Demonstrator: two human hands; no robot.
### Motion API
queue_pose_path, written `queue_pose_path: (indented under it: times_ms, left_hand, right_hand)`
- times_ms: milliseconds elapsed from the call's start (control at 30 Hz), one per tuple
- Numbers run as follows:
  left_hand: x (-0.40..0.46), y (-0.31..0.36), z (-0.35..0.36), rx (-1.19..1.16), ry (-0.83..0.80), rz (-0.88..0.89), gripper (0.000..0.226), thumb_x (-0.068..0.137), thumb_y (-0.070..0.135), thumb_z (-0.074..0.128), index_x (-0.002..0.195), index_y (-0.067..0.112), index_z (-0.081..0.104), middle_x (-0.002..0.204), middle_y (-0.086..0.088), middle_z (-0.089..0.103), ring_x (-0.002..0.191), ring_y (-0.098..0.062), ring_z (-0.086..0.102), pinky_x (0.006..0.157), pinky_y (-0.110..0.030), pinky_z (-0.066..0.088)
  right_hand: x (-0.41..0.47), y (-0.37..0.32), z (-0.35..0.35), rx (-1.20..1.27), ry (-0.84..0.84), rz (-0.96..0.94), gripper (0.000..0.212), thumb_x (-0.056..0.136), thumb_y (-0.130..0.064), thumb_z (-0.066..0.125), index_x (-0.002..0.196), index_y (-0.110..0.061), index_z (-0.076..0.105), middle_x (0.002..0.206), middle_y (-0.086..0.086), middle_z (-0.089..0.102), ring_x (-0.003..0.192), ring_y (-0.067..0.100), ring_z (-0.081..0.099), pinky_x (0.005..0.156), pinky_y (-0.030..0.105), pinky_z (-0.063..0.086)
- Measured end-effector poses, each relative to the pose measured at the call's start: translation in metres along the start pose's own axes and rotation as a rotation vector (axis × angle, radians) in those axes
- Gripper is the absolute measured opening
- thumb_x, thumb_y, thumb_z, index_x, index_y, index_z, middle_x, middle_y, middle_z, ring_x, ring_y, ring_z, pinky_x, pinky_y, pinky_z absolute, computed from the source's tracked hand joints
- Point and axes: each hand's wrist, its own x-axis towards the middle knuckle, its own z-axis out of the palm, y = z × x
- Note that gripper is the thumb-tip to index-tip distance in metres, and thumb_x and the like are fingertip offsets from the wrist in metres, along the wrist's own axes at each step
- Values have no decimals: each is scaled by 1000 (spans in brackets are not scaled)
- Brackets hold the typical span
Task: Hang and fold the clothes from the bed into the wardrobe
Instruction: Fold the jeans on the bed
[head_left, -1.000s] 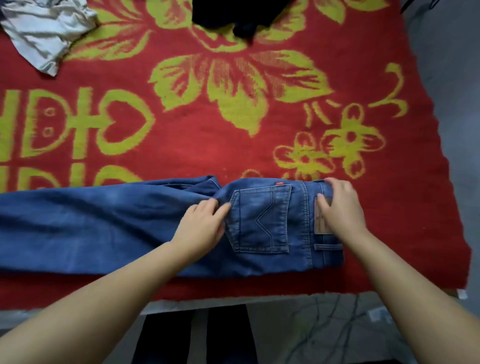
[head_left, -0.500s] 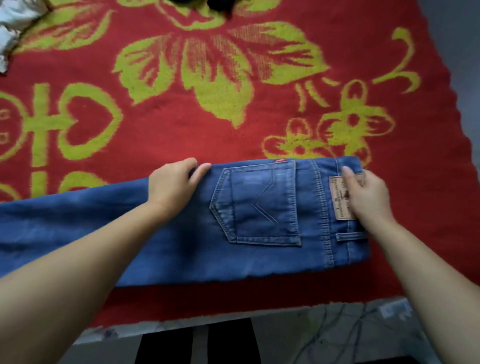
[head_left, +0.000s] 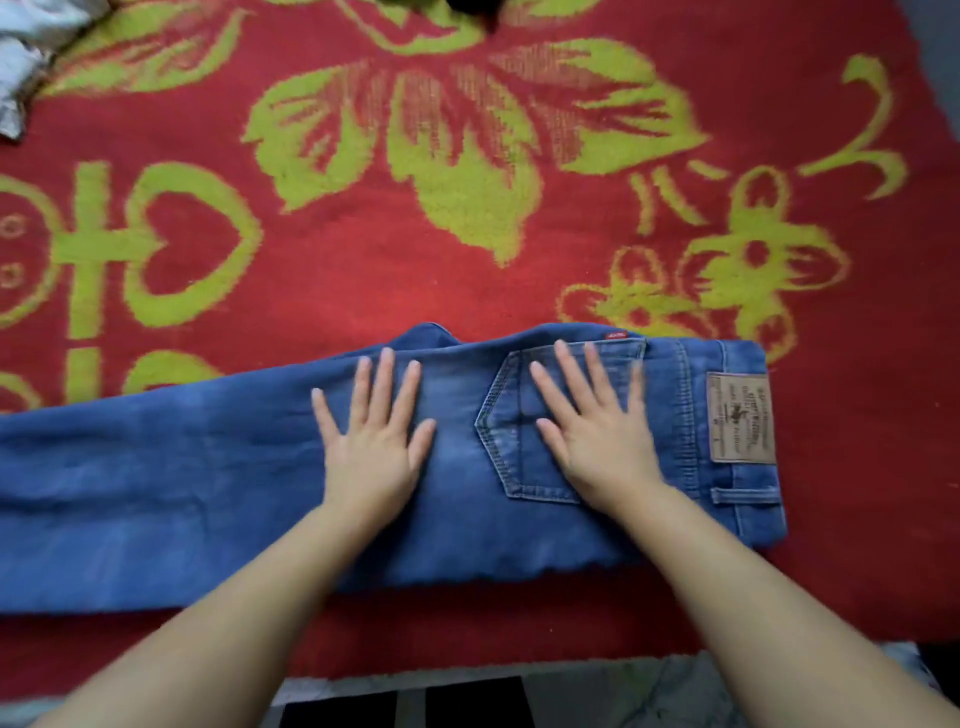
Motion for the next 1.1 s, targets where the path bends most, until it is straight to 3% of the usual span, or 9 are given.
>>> queue_pose_path:
  times_ms: [233,400,500,600,700,800,867,967,1100]
  left_hand:
    - [19,-89,-17,42,-147,-139,74,89,64,5,152,28,-3,160,3,-12,146,-13,-16,112,-59,-10]
    - [-34,-38,-21,14,-35,187,62,99,51,11,149,17,24,156,-9,21,146,-22,16,110,-65,14]
    - [-57,-32,-2,82,-304,11,83,83,64,-23,151,27,6,158,0,-4,145,-17,-6,110,-65,9]
    - [-57,-36,3,93,-342,-59,75,76,64,-15,143,31,-19,149,6,-32,137,-12,-29,110,-63,-4]
    - [-53,-10,-19,27,-179,58,71,85,50,24,148,18,27,158,-10,16,145,-26,17,105,-69,20]
    - [-48,42,-29,1,-57,264,62,83,42,43,137,15,51,148,-14,40,134,-32,42,95,-70,36]
    - [-44,84,-23,-62,-113,244,64,85,42,52,144,21,40,155,-11,25,141,-30,30,99,-71,31]
    - [-39,121,-1,-156,-357,-29,72,97,47,33,149,33,-15,143,5,-43,144,-23,-24,107,-70,1]
    - [-37,117,2,-249,-472,-60,73,97,49,32,147,37,-21,141,11,-47,140,-20,-33,107,-69,-2]
  right_hand:
    - [-3,30,4,-105,-132,57,59,92,-55,-2,146,-34,-16,155,-7,-22,140,13,-31,110,47,-26]
    - [-39,34,-12,-36,-173,132,64,90,-54,1,150,-32,-5,159,-5,-15,145,15,-22,111,63,-8]
    - [-58,68,-5,-84,-346,119,73,72,-67,-30,139,-38,-28,149,-15,-33,135,10,-37,111,64,-3]
    - [-62,87,-15,86,-139,106,66,97,-52,33,151,-28,3,161,-3,-1,146,17,-7,113,62,13]
    - [-70,102,-19,545,208,592,72,91,-27,61,151,-13,25,155,14,28,143,28,27,112,45,25]
    - [-71,112,-12,1032,73,1015,58,91,-41,60,137,-9,46,133,14,56,111,23,57,91,29,44]
    - [-70,120,-6,1135,14,1032,46,87,-44,63,116,-8,61,114,9,67,90,15,62,76,28,47]
    - [-64,127,-7,1430,-123,979,51,78,-41,70,117,-10,60,104,7,72,92,22,69,77,34,53]
    - [-56,114,-35,1624,-154,851,39,80,-24,68,116,-9,62,95,7,75,80,20,72,68,34,59]
